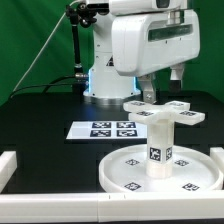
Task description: Assemble round table
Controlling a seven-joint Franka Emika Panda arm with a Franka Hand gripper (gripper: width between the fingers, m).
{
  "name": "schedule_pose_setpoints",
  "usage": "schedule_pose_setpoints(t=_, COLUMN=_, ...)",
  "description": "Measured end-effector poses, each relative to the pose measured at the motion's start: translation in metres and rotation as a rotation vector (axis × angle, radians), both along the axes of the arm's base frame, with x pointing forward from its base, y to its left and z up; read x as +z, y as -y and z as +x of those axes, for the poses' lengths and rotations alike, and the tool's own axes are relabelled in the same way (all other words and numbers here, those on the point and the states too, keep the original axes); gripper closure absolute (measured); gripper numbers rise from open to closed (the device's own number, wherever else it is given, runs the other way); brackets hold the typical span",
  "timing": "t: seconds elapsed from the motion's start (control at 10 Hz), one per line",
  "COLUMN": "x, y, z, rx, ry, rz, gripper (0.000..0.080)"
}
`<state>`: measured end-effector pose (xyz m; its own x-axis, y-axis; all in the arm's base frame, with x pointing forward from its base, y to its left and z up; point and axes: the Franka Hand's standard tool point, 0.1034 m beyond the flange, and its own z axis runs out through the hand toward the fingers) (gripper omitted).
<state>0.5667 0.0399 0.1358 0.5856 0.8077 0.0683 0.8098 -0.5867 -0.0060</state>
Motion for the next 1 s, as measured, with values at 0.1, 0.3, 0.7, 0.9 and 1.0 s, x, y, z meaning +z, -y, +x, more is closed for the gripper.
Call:
schedule_pose_setpoints(t=0.1, x=-0.0003, y=0.0017, z=-0.0002, rx=0.066, ry=0.003, rz=-0.007, gripper=0.0151)
schedule_pose_setpoints(t=0.3, x=-0.0021, y=0.0013, z=0.0006, rx=0.268, ry=0.02, rz=-0.03, gripper=0.0151)
schedule_pose_setpoints(t=0.7, x=-0.0062, y=-0.0059, z=-0.0017, rx=0.571, ry=0.025, rz=-0.093, gripper=0.0151)
schedule_pose_setpoints(t=0.9, x=-0.0092, y=-0.0047, z=-0.0027, rx=0.71, ry=0.017, rz=-0.118, gripper=0.0151)
schedule_pose_setpoints(t=1.0, x=-0.0099, y=-0.0042, z=-0.0029, rx=0.709, ry=0.016, rz=-0.118, gripper=0.0151)
